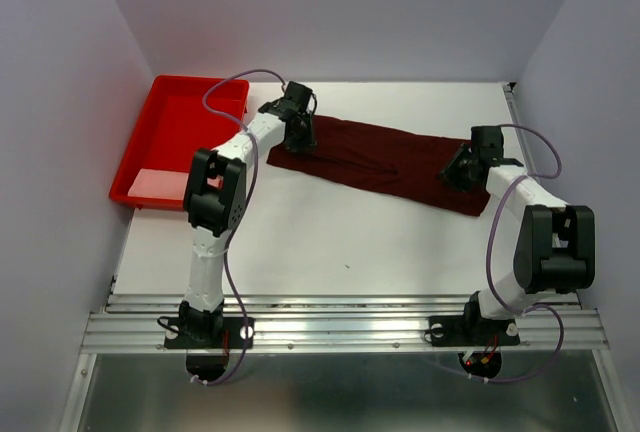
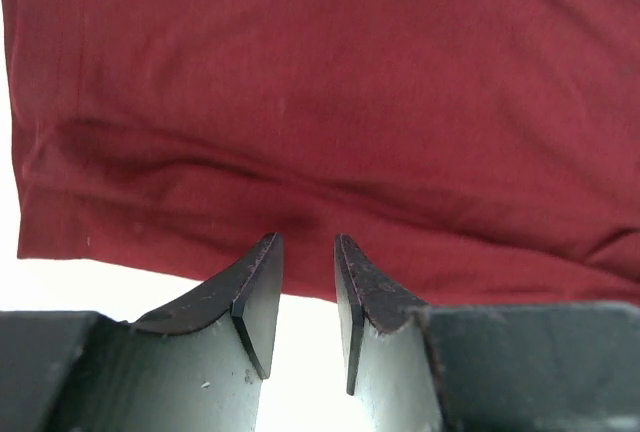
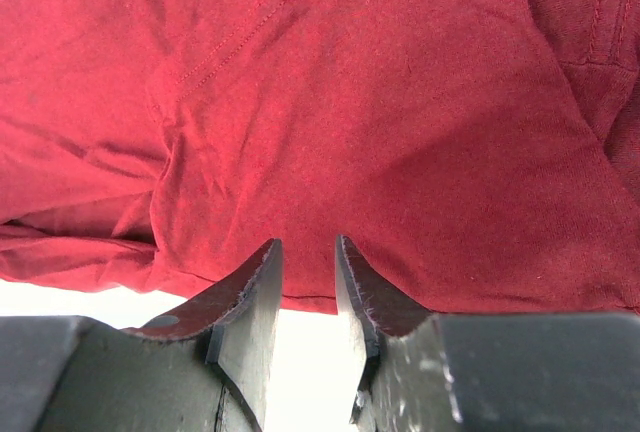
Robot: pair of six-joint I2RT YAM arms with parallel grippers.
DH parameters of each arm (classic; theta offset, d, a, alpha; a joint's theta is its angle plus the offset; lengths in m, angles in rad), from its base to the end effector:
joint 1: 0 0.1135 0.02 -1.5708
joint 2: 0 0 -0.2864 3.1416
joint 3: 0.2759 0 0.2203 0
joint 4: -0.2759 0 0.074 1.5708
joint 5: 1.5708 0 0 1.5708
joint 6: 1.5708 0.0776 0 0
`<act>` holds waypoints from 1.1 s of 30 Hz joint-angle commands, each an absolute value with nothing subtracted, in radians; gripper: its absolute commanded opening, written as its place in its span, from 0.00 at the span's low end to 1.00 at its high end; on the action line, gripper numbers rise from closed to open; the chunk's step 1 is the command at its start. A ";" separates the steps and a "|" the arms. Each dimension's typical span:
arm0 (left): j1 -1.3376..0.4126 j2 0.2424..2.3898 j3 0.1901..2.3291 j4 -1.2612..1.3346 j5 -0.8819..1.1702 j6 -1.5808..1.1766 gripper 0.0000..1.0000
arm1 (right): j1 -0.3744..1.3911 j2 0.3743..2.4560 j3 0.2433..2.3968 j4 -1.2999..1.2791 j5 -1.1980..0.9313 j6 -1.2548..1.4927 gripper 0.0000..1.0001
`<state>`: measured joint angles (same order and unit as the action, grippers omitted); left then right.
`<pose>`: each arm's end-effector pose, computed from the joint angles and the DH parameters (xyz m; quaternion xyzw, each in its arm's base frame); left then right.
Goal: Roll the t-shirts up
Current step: Fold the T-shirt at the center of the board.
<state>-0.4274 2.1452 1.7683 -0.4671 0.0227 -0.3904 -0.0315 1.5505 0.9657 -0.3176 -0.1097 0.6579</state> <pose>0.4502 -0.2070 0.2184 0.0213 0.9344 -0.1511 0.3219 0.3178 -0.0015 0.2143 0.3018 0.8938 0.1502 0.2956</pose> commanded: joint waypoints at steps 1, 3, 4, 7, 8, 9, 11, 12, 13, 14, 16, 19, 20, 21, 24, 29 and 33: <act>-0.423 2.212 1.908 -0.488 0.011 -0.380 0.38 | -0.028 1.517 0.962 -0.313 -0.115 0.647 0.33; -0.420 2.235 1.949 -0.497 -0.025 -0.371 0.38 | -0.028 1.516 0.962 -0.316 -0.114 0.647 0.33; -0.419 2.258 1.986 -0.499 -0.028 -0.368 0.38 | -0.028 1.514 0.962 -0.318 -0.110 0.646 0.33; -0.413 2.308 2.046 -0.521 -0.034 -0.364 0.38 | -0.028 1.509 0.960 -0.321 -0.107 0.644 0.33; -0.410 2.318 2.075 -0.522 -0.046 -0.364 0.38 | -0.028 1.506 0.960 -0.324 -0.107 0.644 0.33; -0.408 2.332 2.086 -0.519 -0.049 -0.361 0.38 | -0.028 1.506 0.960 -0.322 -0.106 0.644 0.33; -0.403 2.338 2.114 -0.520 -0.057 -0.361 0.38 | -0.028 1.502 0.962 -0.325 -0.107 0.646 0.33; -0.405 2.321 2.115 -0.520 -0.061 -0.360 0.37 | -0.028 1.499 0.962 -0.325 -0.109 0.643 0.33; -0.405 2.298 2.094 -0.514 -0.066 -0.360 0.37 | -0.028 1.494 0.963 -0.328 -0.109 0.644 0.33; -0.406 2.271 2.067 -0.479 -0.067 -0.360 0.37 | -0.028 1.491 0.962 -0.328 -0.106 0.644 0.33; -0.410 2.166 1.990 -0.434 -0.074 -0.360 0.37 | -0.028 1.483 0.960 -0.331 -0.106 0.646 0.33; -0.411 2.080 1.870 -0.423 -0.084 -0.367 0.38 | -0.028 1.485 0.956 -0.330 -0.110 0.647 0.33; -0.413 2.068 1.833 -0.431 -0.086 -0.371 0.38 | -0.028 1.485 0.954 -0.330 -0.112 0.647 0.33; -0.413 2.057 1.813 -0.443 -0.081 -0.371 0.38 | -0.028 1.488 0.956 -0.330 -0.112 0.647 0.33; -0.414 2.030 1.727 -0.440 -0.058 -0.371 0.38 | -0.028 1.493 0.957 -0.328 -0.115 0.646 0.33; -0.417 2.063 1.677 -0.433 -0.005 -0.357 0.37 | -0.028 1.497 0.962 -0.328 -0.118 0.647 0.33; -0.417 2.092 1.701 -0.423 0.031 -0.356 0.37 | -0.028 1.493 0.963 -0.330 -0.115 0.644 0.33</act>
